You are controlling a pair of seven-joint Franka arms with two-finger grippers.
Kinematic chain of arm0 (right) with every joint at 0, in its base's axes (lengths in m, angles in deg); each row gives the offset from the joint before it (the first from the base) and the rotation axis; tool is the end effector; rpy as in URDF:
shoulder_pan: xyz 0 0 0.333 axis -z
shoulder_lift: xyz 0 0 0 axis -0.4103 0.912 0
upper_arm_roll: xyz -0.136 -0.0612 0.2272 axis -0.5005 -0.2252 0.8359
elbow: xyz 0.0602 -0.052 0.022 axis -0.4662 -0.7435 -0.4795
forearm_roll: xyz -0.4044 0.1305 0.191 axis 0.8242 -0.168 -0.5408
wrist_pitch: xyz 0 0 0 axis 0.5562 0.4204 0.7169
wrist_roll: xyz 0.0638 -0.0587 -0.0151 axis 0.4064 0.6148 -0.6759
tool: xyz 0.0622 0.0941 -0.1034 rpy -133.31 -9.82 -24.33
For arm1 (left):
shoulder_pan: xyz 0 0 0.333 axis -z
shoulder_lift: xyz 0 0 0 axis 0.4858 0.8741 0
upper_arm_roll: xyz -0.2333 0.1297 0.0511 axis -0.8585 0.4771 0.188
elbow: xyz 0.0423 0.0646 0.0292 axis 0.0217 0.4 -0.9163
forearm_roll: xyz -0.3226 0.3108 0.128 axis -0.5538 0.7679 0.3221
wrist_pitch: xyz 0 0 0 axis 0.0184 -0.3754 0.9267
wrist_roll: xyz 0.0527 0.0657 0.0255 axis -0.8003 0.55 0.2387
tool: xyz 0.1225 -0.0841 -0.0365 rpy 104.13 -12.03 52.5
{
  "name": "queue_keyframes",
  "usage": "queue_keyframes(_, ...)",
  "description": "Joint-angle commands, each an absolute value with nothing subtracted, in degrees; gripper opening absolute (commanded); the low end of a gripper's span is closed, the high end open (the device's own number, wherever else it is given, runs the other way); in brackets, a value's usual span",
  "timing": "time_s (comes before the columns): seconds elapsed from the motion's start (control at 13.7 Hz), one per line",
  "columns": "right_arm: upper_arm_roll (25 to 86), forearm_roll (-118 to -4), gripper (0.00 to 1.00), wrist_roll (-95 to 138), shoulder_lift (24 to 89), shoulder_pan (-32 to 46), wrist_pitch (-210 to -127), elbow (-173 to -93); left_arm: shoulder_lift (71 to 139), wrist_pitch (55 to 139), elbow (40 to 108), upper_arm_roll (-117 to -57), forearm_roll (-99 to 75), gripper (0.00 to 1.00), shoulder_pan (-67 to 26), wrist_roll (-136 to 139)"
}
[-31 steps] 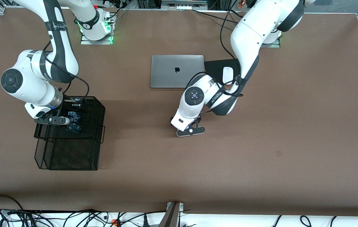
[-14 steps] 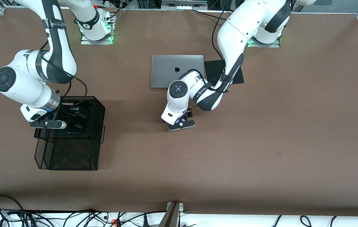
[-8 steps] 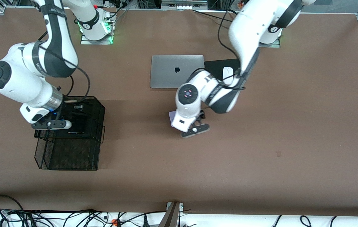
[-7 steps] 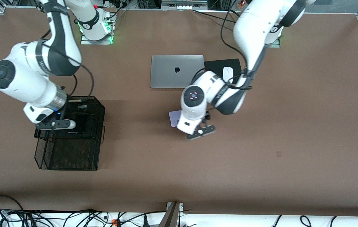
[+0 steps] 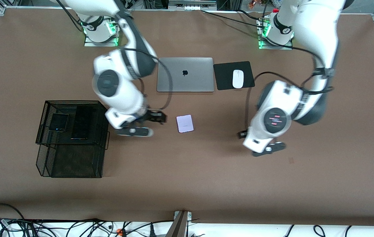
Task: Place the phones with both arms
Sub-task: 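Take the white phone from the left gripper with the right gripper, then carry the white phone to the basket while the left gripper returns to rest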
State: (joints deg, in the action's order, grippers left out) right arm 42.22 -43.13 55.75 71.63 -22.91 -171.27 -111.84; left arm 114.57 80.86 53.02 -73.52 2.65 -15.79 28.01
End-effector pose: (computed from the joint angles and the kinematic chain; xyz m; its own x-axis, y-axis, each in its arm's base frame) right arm 0.6523 0.4277 0.2392 0.9964 -0.0842 0.0053 -0.0828 -0.9883 -0.1282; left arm 0.6978 -0.2057 0.2277 0.9519 0.2526 -0.1735 0.2258 -0.9609 -0.1600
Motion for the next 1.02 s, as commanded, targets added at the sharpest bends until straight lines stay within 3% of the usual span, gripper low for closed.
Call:
queue_keyframes(0.0, 41.7, -42.5, 1.0, 58.9, 80.3, -28.1, -177.2, -107.5, 106.5, 75.9, 56.8, -73.5, 2.1, 1.0, -21.3, 17.3)
queue_keyframes(0.29, 41.7, -39.0, 1.0, 58.7, 87.4, -32.4, -184.0, -107.8, 98.5, 69.2, 56.8, -73.5, 4.3, 1.0, -26.9, 9.0)
queue_keyframes(0.95, 42.1, -34.7, 1.0, 57.3, 88.4, -33.6, -187.0, -108.8, 88.8, 62.5, 56.6, -74.2, 0.8, 1.0, -29.8, -0.9)
